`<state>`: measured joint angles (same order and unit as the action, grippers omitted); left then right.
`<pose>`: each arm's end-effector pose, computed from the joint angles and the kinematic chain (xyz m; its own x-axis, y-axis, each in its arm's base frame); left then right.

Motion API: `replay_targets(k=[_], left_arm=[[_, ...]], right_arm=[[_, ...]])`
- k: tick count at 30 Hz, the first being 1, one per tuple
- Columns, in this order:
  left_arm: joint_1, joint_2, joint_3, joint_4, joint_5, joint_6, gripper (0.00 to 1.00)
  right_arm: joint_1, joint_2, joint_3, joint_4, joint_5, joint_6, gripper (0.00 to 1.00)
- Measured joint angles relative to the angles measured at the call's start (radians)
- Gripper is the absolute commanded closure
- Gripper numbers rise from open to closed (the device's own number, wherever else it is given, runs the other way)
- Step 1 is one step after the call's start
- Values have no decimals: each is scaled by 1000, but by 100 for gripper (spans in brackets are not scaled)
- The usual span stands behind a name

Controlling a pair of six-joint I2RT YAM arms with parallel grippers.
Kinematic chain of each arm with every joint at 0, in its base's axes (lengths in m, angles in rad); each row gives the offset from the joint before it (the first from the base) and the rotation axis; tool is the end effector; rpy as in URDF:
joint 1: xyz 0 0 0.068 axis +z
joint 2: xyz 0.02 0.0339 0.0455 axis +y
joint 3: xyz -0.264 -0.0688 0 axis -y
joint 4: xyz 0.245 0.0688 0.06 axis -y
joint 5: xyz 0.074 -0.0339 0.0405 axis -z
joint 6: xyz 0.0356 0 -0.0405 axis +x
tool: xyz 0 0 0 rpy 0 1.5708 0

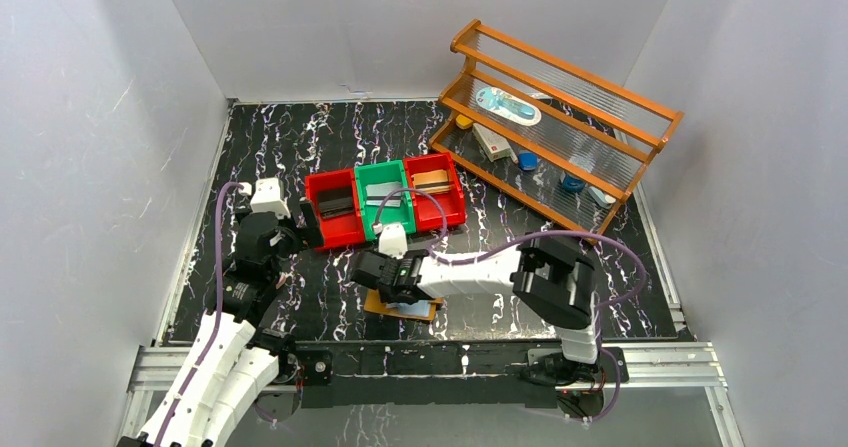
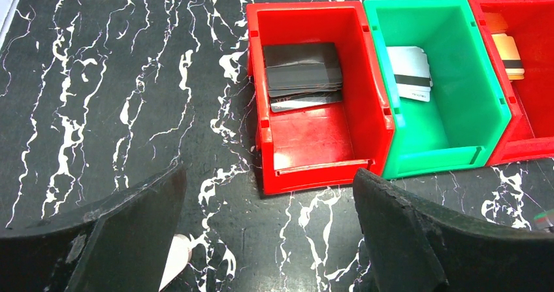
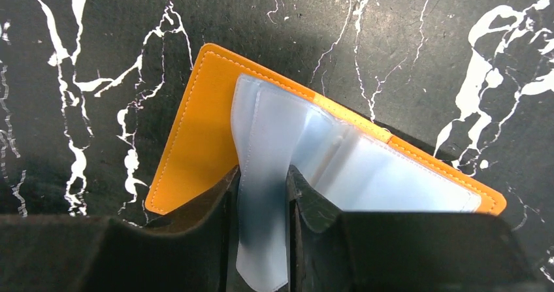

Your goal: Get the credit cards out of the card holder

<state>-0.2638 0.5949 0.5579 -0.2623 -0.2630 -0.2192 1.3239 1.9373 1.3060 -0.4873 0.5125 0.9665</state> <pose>0.1491 -0.0307 0.2804 -0.2804 -0.1418 -0.9493 -0.0502 0.9898 -0.1330 0.1131 0.3775 0.1693 -0.7772 -0.1493 -0.6112 -0.2695 0.9568 0.1090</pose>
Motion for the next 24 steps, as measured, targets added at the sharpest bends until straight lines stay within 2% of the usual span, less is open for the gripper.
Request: replay_targets(k=[5, 17, 19, 24], left_arm=[[0, 0, 0, 0, 0, 0, 2], [0, -3, 0, -1, -8, 0, 2], [0, -3, 0, -1, -7, 0, 2], [0, -2, 0, -1, -7, 0, 2]], right_arm=[[-24, -55, -84, 105, -72, -34, 62], [-11, -43, -53, 95, -124, -202, 62], [-1, -43, -51, 93, -123, -228, 57], [26, -43, -25, 53, -122, -264, 35]])
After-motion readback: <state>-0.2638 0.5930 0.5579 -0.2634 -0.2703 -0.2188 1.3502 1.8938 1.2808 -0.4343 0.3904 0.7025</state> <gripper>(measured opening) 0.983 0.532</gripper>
